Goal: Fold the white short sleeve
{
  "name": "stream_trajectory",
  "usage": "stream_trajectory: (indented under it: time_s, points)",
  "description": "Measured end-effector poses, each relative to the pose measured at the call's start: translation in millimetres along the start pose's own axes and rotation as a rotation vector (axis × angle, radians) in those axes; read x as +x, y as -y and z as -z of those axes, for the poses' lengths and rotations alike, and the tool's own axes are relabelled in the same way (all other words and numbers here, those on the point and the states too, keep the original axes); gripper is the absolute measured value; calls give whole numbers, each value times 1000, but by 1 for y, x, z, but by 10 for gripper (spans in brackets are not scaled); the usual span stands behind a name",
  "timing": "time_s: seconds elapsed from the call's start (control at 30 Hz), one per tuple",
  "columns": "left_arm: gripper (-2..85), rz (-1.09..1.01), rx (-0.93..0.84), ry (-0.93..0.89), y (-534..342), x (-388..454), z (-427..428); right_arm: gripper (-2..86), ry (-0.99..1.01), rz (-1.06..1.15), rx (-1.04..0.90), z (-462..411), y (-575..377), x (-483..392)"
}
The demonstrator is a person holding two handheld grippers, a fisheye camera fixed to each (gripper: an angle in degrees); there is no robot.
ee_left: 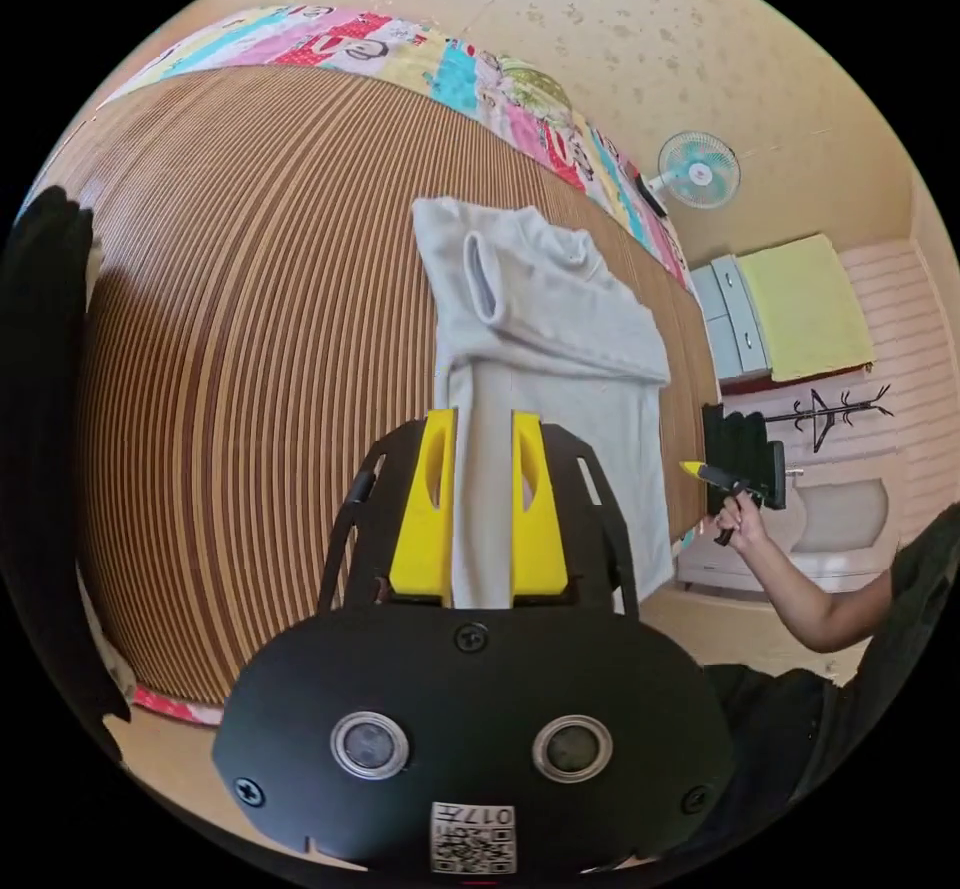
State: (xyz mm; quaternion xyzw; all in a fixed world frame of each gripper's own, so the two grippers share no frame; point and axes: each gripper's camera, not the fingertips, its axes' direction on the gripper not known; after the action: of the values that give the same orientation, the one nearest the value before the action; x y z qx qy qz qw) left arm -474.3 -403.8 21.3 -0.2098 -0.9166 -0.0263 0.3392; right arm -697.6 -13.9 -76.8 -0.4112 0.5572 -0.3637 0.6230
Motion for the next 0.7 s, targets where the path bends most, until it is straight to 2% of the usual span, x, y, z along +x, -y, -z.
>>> stream_trajectory:
  time_s: [0.17,0.3,0.43,0.5,0.57,0.7]
  points:
    - [129,61,-382,55,-136,-21,12,106,-39,-16,-282,13,-61,39]
    - [138,84,-525,81,-183,-25,18,125,15,-27,-511,11,-92,55]
    - [136,60,-610,87,-176,-51,-1,128,41,-48,-552,3,-93,70]
    - [126,38,-630,10,-158,-68,-10,107,151,-100,-572,-6,-84,87]
    - [53,40,-708,-188,-142,-96,-22,76,242,-95,-570,-6,-79,91]
    - [18,6,-703,-403,-142,-111,12,40,432,-80,-428,42,-106,98]
